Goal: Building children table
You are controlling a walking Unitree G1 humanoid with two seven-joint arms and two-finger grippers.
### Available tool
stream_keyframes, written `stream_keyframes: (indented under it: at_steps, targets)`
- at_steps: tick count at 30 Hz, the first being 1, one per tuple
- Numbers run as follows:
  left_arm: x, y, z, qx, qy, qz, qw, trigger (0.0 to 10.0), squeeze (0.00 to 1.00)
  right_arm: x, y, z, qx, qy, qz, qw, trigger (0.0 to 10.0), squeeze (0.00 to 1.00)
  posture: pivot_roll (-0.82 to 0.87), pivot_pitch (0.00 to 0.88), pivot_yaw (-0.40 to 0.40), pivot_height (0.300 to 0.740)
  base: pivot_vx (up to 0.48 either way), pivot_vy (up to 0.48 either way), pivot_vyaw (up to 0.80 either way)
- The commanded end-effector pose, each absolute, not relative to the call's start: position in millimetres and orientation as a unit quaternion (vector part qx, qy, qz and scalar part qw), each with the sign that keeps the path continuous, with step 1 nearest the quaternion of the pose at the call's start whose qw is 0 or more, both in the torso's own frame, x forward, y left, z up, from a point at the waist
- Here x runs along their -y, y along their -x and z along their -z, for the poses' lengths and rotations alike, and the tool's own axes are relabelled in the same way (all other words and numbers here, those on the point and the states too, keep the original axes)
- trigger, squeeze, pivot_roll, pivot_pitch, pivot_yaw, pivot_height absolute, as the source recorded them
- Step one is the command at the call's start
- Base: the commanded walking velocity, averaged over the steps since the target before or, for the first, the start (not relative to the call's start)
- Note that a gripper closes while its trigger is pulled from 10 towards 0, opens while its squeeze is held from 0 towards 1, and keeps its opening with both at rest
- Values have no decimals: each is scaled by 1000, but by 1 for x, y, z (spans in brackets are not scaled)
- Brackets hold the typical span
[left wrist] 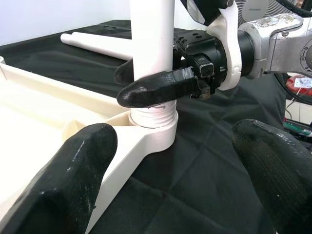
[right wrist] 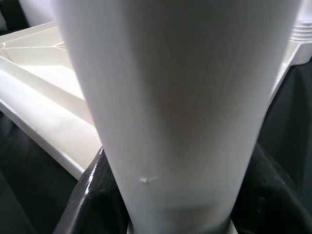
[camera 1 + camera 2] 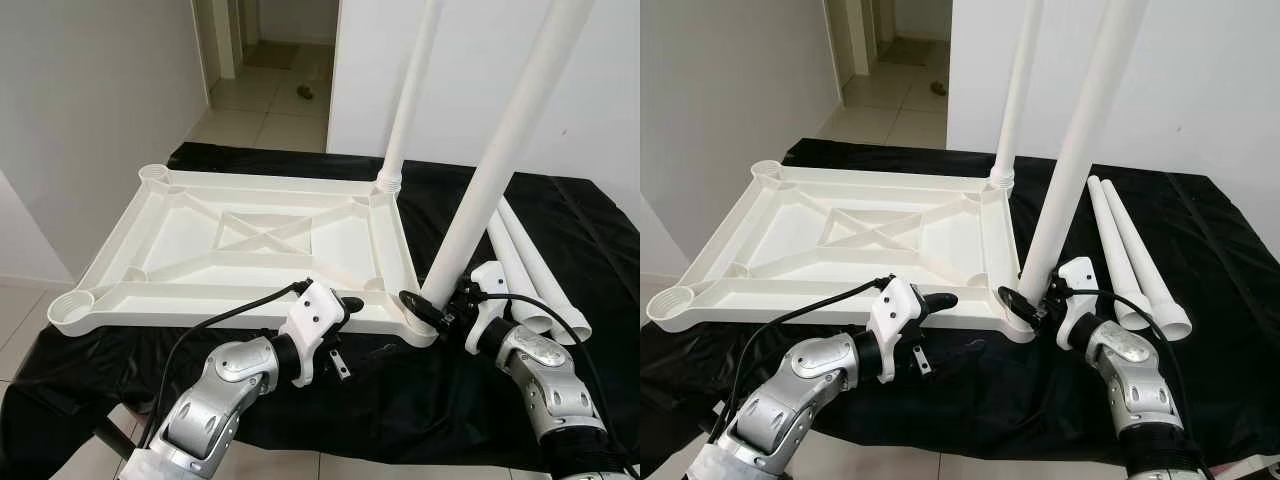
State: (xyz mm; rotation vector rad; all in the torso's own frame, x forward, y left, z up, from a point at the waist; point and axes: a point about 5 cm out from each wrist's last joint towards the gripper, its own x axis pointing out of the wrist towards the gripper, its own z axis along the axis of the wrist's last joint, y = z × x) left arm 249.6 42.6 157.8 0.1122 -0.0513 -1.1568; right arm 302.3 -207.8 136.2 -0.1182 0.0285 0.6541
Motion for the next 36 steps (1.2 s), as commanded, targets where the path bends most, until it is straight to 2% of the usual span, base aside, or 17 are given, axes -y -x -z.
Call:
stream_keyframes:
  at_steps: [1, 2, 8, 10, 13, 14, 19, 21, 25, 33, 34, 35, 36]
  targets:
    - [-43, -251, -160, 30, -55, 537, 841, 10000, 0, 209, -302, -128, -37, 51, -299, 952, 0, 0, -1, 0, -30, 740, 0, 0, 0]
    - [-42, -250, -160, 29, -55, 538, 840, 10000, 0, 209, -303, -125, -40, 54, -268, 961, 0, 0, -2, 0, -31, 740, 0, 0, 0]
    - [-42, -248, -159, 28, -53, 539, 840, 10000, 0, 209, -303, -120, -44, 61, -218, 973, 0, 0, -5, 0, -33, 740, 0, 0, 0]
    - [-42, -248, -159, 28, -52, 539, 840, 10000, 0, 207, -302, -118, -44, 47, -199, 978, 0, 0, -4, 0, -33, 740, 0, 0, 0]
    - [-42, -247, -158, 26, -51, 539, 840, 10000, 0, 201, -302, -113, -51, 10, -112, 992, 0, 0, -3, 1, -34, 740, 0, 0, 0]
    - [-42, -247, -158, 26, -51, 539, 840, 10000, 0, 201, -302, -113, -51, 10, -112, 992, 0, 0, -3, 1, -34, 740, 0, 0, 0]
    - [-43, -246, -158, 24, -49, 538, 841, 10000, 0, 186, -301, -113, -42, -29, -45, 998, 0, 0, -5, 15, -28, 740, 0, 0, 0]
    - [-43, -246, -158, 24, -49, 538, 841, 10000, 0, 186, -301, -113, -42, -29, -45, 998, 0, 0, -5, 15, -28, 740, 0, 0, 0]
    - [-41, -246, -158, 24, -46, 538, 841, 10000, 0, 160, -305, -107, -55, -50, 42, 996, 0, 0, -7, 28, -28, 740, 0, 0, 0]
    - [-41, -246, -159, 25, -44, 538, 841, 10000, 0, 142, -310, -110, -53, -69, 40, 995, 0, 0, -8, 31, -26, 740, 0, 0, 0]
    - [-41, -246, -159, 25, -44, 538, 842, 10000, 0, 140, -310, -112, -51, -67, 41, 996, 4118, 0, -9, 34, -26, 740, 0, 0, 0]
    - [-41, -246, -159, 25, -44, 538, 842, 10000, 0, 140, -310, -112, -51, -67, 41, 996, 4118, 0, -9, 34, -26, 740, 0, 0, 0]
    - [-40, -247, -160, 26, -44, 538, 842, 10000, 0, 141, -311, -114, -47, -67, 37, 996, 10000, 0, -9, 34, -26, 740, 0, 0, 0]
